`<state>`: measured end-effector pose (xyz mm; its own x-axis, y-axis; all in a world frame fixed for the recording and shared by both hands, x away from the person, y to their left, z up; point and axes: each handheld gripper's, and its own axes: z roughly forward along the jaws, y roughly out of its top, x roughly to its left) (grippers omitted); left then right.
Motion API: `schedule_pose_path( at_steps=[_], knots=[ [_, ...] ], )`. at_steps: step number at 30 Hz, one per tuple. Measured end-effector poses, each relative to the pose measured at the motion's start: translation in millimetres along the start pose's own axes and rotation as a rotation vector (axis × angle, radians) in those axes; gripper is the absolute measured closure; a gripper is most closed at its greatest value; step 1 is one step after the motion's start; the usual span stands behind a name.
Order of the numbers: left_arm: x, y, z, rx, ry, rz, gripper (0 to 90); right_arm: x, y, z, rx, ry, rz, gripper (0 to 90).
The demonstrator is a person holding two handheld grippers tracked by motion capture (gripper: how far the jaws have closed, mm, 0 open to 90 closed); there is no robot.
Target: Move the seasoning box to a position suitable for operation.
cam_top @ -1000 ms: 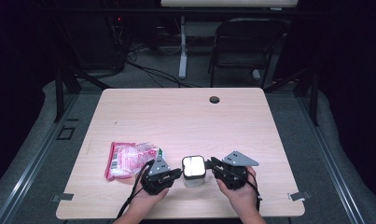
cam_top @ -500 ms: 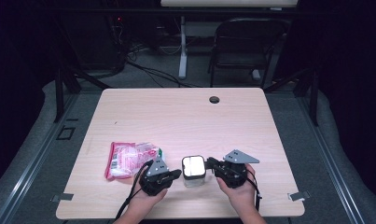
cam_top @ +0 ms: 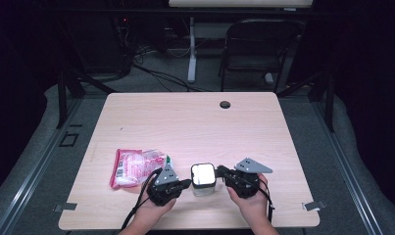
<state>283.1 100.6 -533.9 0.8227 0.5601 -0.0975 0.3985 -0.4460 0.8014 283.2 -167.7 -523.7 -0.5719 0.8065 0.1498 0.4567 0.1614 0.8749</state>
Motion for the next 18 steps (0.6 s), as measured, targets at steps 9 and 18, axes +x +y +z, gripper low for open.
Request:
schedule_pose_path(
  at_steps=[9, 18],
  knots=[
    [-1.9, 4.9, -1.0, -0.013, -0.001, 0.005, 89.8, -0.5, -1.3, -0.9, -0.004, -0.003, 0.007, 85.8],
    [-3.1, 8.6, -2.0, -0.019, -0.002, 0.012, 89.8, -1.2, -2.0, -1.0, -0.009, -0.001, 0.013, 86.0]
  ],
)
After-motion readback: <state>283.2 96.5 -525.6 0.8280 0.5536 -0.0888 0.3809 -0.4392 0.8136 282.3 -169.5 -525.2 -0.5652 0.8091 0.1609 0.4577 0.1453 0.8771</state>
